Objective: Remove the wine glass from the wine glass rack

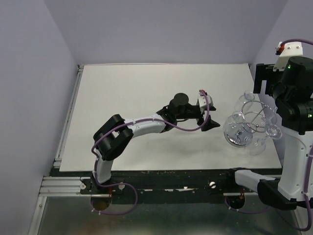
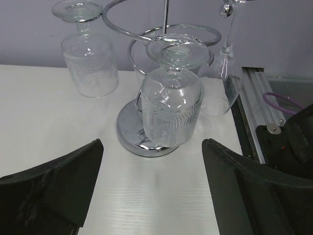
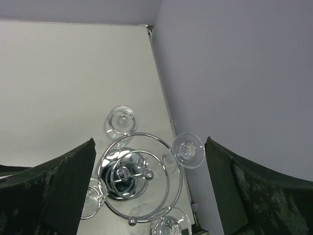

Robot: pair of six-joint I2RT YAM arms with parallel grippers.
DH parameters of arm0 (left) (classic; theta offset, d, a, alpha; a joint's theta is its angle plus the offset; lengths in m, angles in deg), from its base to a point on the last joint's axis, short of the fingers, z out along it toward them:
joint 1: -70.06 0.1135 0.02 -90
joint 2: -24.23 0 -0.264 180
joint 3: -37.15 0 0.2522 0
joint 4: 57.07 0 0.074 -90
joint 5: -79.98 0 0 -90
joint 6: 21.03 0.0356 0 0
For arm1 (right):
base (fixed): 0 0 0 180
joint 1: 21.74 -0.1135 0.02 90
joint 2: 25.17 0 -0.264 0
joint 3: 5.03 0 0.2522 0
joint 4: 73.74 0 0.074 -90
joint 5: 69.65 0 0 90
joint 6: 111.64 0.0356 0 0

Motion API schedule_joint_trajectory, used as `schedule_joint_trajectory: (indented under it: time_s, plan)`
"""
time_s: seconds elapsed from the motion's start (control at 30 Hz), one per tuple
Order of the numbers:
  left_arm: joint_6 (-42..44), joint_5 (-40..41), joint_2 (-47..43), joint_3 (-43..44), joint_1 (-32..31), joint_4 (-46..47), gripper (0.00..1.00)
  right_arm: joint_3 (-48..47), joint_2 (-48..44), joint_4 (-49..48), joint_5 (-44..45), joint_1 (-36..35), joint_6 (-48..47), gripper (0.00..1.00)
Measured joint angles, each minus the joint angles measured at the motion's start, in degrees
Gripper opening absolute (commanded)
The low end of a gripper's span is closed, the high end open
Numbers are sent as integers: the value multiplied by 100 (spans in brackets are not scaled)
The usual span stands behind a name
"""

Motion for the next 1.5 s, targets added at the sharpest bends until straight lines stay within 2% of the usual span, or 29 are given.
schedule_joint_trajectory:
  time_s: [0.47,0.9,1.5]
  plan:
    - [-13,-37,1075,557,-302,846,99,317,42,105,105,0,-61,100]
    - [-15,81,1862,1674,-608,787,99,612,72,214,-59,0,33,100]
    - [24,254,2159,1882,-688,531,94,603,256,310,-511,0,260,100]
